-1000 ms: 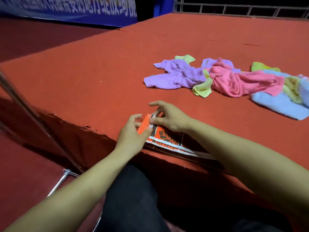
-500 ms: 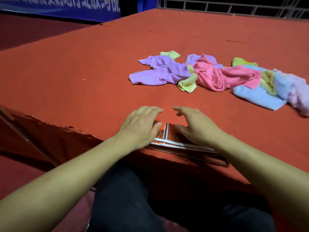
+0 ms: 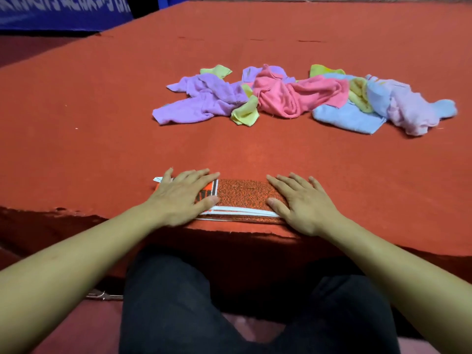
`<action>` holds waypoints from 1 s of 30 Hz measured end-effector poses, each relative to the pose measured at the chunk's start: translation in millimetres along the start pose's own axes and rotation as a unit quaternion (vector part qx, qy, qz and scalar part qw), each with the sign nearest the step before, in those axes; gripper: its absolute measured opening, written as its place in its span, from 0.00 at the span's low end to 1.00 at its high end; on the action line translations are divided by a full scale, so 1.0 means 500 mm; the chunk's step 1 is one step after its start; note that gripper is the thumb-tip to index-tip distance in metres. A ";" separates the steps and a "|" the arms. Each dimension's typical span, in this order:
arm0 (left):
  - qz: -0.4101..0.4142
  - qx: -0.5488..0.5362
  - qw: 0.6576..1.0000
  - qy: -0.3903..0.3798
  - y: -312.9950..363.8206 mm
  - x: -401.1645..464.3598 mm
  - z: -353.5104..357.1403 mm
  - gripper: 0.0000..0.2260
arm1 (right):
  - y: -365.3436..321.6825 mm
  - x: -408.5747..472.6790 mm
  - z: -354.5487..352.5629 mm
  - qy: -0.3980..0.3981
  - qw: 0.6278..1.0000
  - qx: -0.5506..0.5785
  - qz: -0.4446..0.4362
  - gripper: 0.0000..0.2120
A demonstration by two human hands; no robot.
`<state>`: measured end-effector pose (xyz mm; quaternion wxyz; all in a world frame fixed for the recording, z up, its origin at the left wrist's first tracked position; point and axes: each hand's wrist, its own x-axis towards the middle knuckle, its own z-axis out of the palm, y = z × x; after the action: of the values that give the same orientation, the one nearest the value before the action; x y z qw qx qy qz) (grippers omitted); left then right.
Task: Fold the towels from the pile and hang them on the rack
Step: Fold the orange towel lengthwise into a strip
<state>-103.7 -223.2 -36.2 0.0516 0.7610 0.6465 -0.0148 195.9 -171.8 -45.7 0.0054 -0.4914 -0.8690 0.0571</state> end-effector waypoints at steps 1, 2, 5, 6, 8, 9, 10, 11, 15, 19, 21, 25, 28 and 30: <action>-0.001 -0.001 1.000 -0.001 0.000 -0.001 0.001 0.40 | 0.002 0.000 0.002 0.000 1.000 0.002 -0.001 0.38; -0.001 -0.005 1.000 -0.001 0.000 -0.002 0.003 0.39 | 0.003 0.001 0.002 -0.002 1.000 0.002 -0.003 0.38; 0.001 -0.015 1.000 -0.006 0.001 -0.002 0.001 0.41 | 0.003 0.001 -0.008 -0.024 1.000 0.014 -0.007 0.35; 0.001 -0.013 1.000 -0.012 0.002 -0.002 -0.002 0.42 | 0.005 0.003 -0.014 -0.036 0.999 0.039 -0.007 0.32; 0.004 -0.004 1.000 -0.012 0.013 0.002 -0.018 0.44 | 0.015 0.004 -0.037 -0.027 0.989 0.145 -0.011 0.27; 0.014 -0.005 1.000 0.006 0.027 0.005 -0.031 0.42 | 0.026 0.005 -0.050 0.005 0.977 0.214 -0.018 0.24; 0.033 -0.018 0.999 0.039 0.046 0.009 -0.044 0.40 | 0.043 0.007 -0.062 0.052 0.959 0.277 -0.025 0.21; 0.064 -0.048 0.994 0.080 0.072 0.015 -0.059 0.36 | 0.063 0.008 -0.071 0.090 0.945 0.314 -0.024 0.18; 0.140 -0.160 0.973 0.088 0.208 0.071 -0.092 0.21 | 0.142 0.002 -0.086 0.084 0.949 0.303 0.028 0.26; 0.130 -0.138 0.982 -0.015 0.319 0.157 -0.079 0.20 | 0.179 -0.017 -0.066 0.085 0.955 0.281 0.047 0.28; 0.126 -0.118 0.985 -0.031 0.349 0.186 -0.075 0.22 | 0.189 -0.031 -0.060 0.087 0.957 0.274 0.038 0.28; 0.124 -0.084 0.988 -0.041 0.373 0.211 -0.070 0.23 | 0.201 -0.045 -0.038 0.076 0.958 0.275 0.017 0.31; 0.099 -0.090 0.989 -0.061 0.374 0.225 -0.072 0.24 | 0.203 -0.043 -0.024 0.079 0.957 0.279 0.000 0.35; 0.091 -0.142 0.984 -0.060 0.372 0.229 -0.076 0.24 | 0.197 -0.040 -0.025 0.089 0.952 0.294 -0.009 0.36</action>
<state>96.7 -136.4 2.4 0.1990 0.7991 0.5662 0.0362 291.1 -137.5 -42.8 0.2278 -0.4638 -0.8139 0.2657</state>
